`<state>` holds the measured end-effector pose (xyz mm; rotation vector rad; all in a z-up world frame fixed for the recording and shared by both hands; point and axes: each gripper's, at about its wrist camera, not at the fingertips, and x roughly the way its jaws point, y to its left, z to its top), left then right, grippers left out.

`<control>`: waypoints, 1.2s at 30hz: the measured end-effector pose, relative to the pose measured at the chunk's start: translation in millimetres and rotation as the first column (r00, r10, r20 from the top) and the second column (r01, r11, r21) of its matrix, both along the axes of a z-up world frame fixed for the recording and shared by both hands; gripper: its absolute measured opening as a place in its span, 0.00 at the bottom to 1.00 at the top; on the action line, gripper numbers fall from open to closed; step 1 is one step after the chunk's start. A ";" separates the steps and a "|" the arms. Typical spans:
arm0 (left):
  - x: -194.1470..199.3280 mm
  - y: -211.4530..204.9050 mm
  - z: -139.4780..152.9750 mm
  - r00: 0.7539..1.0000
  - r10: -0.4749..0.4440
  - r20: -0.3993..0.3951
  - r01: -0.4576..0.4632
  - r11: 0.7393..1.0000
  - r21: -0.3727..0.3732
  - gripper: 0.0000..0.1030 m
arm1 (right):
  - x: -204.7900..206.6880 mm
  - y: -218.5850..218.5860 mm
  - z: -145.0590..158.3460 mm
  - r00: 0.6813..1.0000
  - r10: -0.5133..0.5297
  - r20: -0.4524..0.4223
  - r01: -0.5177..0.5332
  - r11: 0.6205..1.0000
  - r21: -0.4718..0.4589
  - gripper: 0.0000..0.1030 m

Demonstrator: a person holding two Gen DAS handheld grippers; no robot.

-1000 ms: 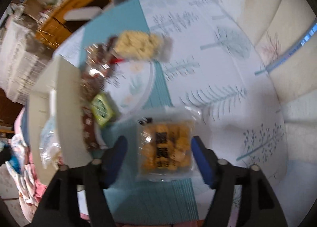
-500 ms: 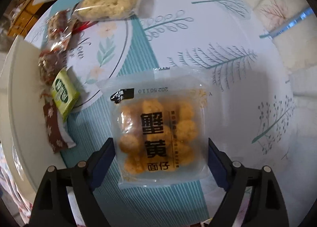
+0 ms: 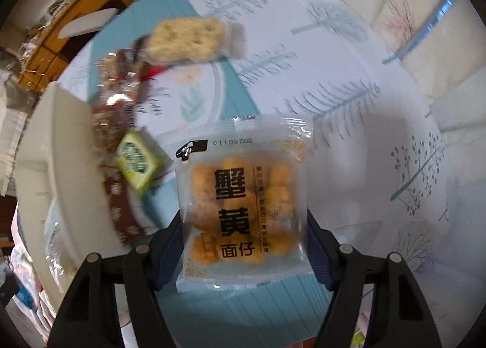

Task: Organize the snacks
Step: 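Carry the orange-puff bag and blue candy over the white tray with both tools, then open both tools to drop the orange-puff bag and blue candy into the tray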

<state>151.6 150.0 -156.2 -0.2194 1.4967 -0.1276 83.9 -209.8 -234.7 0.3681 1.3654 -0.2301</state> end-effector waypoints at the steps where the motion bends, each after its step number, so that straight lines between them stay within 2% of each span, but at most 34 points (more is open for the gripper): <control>1: -0.6 2.0 -1.8 1.000 -0.001 0.000 0.001 1.000 -0.006 0.21 | -1.0 4.6 7.2 1.000 0.007 0.014 -0.007 1.000 0.000 0.70; 13: -7.4 15.1 -21.3 1.000 0.017 -0.006 -0.017 0.997 -0.069 0.21 | 2.2 87.1 88.0 0.972 0.181 0.151 -0.187 0.982 0.025 0.70; 19: -12.4 20.0 -27.5 1.000 0.028 0.006 -0.028 0.995 -0.096 0.21 | 8.3 129.7 101.9 0.941 0.288 0.180 -0.299 0.954 0.033 0.70; 24: -19.6 26.7 -32.0 0.999 0.047 0.026 -0.044 0.993 -0.111 0.23 | 9.7 155.0 98.5 0.910 0.363 0.199 -0.380 0.924 0.052 0.71; 26: -21.7 28.5 -33.5 0.998 0.051 0.026 -0.048 0.994 -0.101 0.24 | 9.5 159.2 95.7 0.904 0.374 0.209 -0.396 0.915 0.076 0.76; 28: -24.7 28.3 -32.9 0.998 0.047 0.039 -0.043 0.995 -0.090 0.30 | 10.1 164.1 93.2 0.898 0.385 0.213 -0.412 0.906 0.095 0.80; 30: -28.2 27.2 -29.4 0.997 0.045 0.063 -0.040 0.996 -0.074 0.40 | 11.0 168.3 89.3 0.895 0.400 0.196 -0.424 0.901 0.095 0.81; 33: -33.2 25.3 -22.6 0.994 0.050 0.095 -0.043 0.997 -0.069 0.47 | 12.9 170.4 85.0 0.895 0.412 0.172 -0.430 0.898 0.087 0.81; 34: -34.6 24.6 -20.5 0.993 0.052 0.106 -0.045 0.996 -0.071 0.48 | 13.9 170.6 85.3 0.892 0.417 0.174 -0.435 0.896 0.084 0.81; 36: -37.9 21.8 -16.0 0.990 0.057 0.128 -0.048 0.996 -0.071 0.57 | 13.7 169.4 89.6 0.884 0.418 0.210 -0.443 0.892 0.093 0.81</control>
